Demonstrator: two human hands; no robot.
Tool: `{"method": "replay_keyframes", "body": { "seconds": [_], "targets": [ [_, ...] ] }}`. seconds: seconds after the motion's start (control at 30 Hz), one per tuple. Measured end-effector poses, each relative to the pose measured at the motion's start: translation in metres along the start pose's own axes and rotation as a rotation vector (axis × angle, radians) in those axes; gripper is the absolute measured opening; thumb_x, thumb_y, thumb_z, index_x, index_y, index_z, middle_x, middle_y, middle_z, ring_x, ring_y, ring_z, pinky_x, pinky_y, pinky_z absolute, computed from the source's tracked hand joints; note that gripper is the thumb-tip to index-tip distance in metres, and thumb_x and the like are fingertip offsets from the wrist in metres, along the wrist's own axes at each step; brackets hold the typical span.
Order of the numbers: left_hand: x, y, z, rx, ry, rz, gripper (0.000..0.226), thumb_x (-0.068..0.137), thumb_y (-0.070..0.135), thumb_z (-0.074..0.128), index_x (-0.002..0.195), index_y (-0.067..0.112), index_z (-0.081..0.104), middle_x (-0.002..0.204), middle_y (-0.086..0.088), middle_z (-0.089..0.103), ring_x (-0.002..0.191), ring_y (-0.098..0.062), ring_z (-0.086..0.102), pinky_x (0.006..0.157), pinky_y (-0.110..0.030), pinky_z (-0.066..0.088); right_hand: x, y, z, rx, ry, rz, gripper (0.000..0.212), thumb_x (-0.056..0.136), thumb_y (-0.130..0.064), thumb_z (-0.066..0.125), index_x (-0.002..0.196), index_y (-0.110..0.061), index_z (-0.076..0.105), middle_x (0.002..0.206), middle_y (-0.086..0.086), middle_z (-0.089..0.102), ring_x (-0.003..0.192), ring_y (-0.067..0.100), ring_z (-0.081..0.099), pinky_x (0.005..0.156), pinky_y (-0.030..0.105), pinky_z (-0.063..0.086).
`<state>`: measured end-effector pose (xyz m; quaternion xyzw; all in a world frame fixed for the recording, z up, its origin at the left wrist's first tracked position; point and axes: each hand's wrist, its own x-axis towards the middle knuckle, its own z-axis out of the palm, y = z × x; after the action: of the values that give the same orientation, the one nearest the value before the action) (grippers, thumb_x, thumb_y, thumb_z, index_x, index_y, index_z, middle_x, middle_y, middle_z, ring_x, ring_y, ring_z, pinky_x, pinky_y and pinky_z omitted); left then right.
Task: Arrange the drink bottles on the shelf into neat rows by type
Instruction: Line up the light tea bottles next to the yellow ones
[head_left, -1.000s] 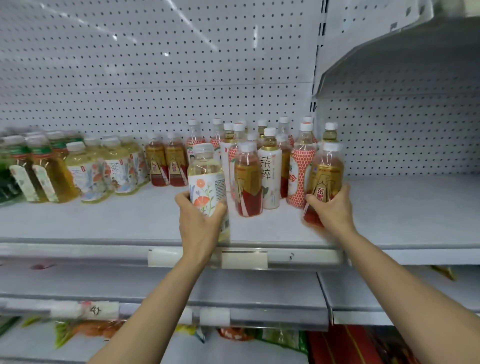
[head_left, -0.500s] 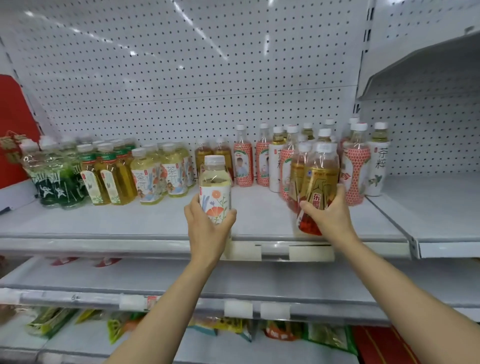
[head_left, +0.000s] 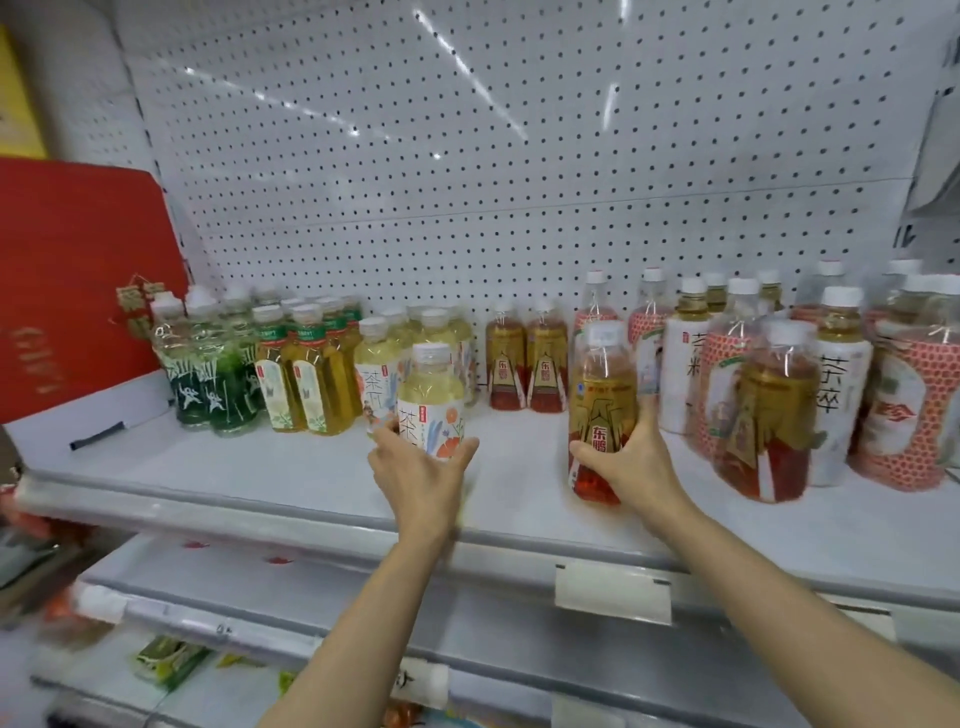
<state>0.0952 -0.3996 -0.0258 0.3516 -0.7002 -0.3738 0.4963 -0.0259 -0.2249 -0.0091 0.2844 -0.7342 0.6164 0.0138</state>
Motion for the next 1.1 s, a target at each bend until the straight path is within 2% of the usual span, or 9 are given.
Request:
{"method": "replay_keyframes", "body": {
  "seconds": [0.13,0.27,0.43,0.5,0.57,0.6,0.73,0.93,1.1],
  "targets": [
    [0.031,-0.014,0.008,0.129,0.038,0.018,0.09,0.082,0.027,0.078,0.149,0.008,0.021,0.146,-0.017,0.036,0.129,-0.034,0.033,0.108,-0.047,0.03,0.016,0.007,0.03,-0.006,-0.053,0.026,0.081,0.073,-0.017,0.081,0.136,-0.02,0.028,0.116,-0.006,0.052,0.102,0.012,0.053,0.088,0.029,0.042],
    [0.061,-0.026,0.014,0.213,-0.12,0.001,0.094,0.085,0.019,0.074,0.152,0.007,0.009,0.155,-0.019,0.023,0.139,-0.038,0.025,0.114,-0.051,0.027,0.036,0.007,0.054,-0.005,-0.131,0.084,0.083,0.072,-0.022,0.082,0.136,-0.022,0.029,0.117,-0.004,0.056,0.104,0.014,0.056,0.087,0.032,0.044],
    [0.089,-0.036,0.016,0.332,-0.198,0.066,0.091,0.071,0.037,0.086,0.135,0.008,0.029,0.14,-0.016,0.037,0.13,-0.033,0.034,0.104,-0.045,0.042,0.058,0.009,0.079,-0.083,-0.072,0.1,0.092,0.046,-0.053,0.081,0.126,-0.032,0.042,0.124,0.0,0.052,0.112,0.018,0.054,0.095,0.044,0.048],
    [0.096,-0.034,0.02,0.402,-0.196,0.101,0.094,0.068,0.045,0.086,0.134,0.006,0.031,0.139,-0.016,0.039,0.128,-0.033,0.037,0.101,-0.043,0.045,0.063,0.006,0.089,-0.077,-0.056,0.121,0.085,0.052,-0.046,0.084,0.125,-0.029,0.044,0.122,0.001,0.054,0.106,0.016,0.057,0.086,0.034,0.052],
    [0.103,-0.036,0.023,0.441,-0.23,0.085,0.094,0.07,0.049,0.084,0.134,0.002,0.033,0.139,-0.017,0.041,0.128,-0.034,0.039,0.099,-0.042,0.043,0.069,0.006,0.099,-0.092,-0.015,0.121,0.07,0.063,-0.032,0.086,0.121,-0.023,0.047,0.116,0.0,0.057,0.098,0.012,0.058,0.072,0.021,0.047],
    [0.105,-0.038,0.024,0.449,-0.266,0.059,0.094,0.071,0.049,0.082,0.135,0.001,0.033,0.139,-0.018,0.042,0.128,-0.034,0.039,0.099,-0.042,0.043,0.072,0.006,0.102,-0.102,0.009,0.115,0.067,0.067,-0.027,0.085,0.121,-0.021,0.048,0.114,-0.001,0.058,0.096,0.012,0.058,0.071,0.019,0.045],
    [0.115,-0.056,0.023,0.472,-0.391,0.037,0.09,0.072,0.05,0.079,0.135,0.002,0.036,0.133,-0.017,0.053,0.124,-0.034,0.05,0.095,-0.043,0.046,0.084,0.009,0.121,-0.15,0.113,0.108,0.07,0.067,-0.026,0.086,0.124,-0.016,0.048,0.112,-0.002,0.059,0.101,0.015,0.058,0.082,0.026,0.046],
    [0.127,-0.052,0.025,0.618,-0.395,0.089,0.077,0.075,0.06,0.072,0.12,0.004,0.043,0.116,-0.011,0.064,0.108,-0.03,0.063,0.083,-0.035,0.049,0.106,0.014,0.143,-0.219,0.17,0.12,0.073,0.068,-0.031,0.085,0.127,-0.012,0.046,0.116,0.001,0.059,0.104,0.016,0.057,0.087,0.026,0.045],
    [0.134,-0.049,0.025,0.785,-0.428,0.183,0.073,0.078,0.067,0.064,0.119,0.008,0.053,0.109,-0.004,0.065,0.103,-0.026,0.065,0.082,-0.032,0.049,0.122,0.024,0.153,-0.289,0.181,0.132,0.077,0.071,-0.038,0.081,0.132,-0.012,0.041,0.132,0.006,0.045,0.12,0.023,0.048,0.103,0.042,0.043]
  ]
}}
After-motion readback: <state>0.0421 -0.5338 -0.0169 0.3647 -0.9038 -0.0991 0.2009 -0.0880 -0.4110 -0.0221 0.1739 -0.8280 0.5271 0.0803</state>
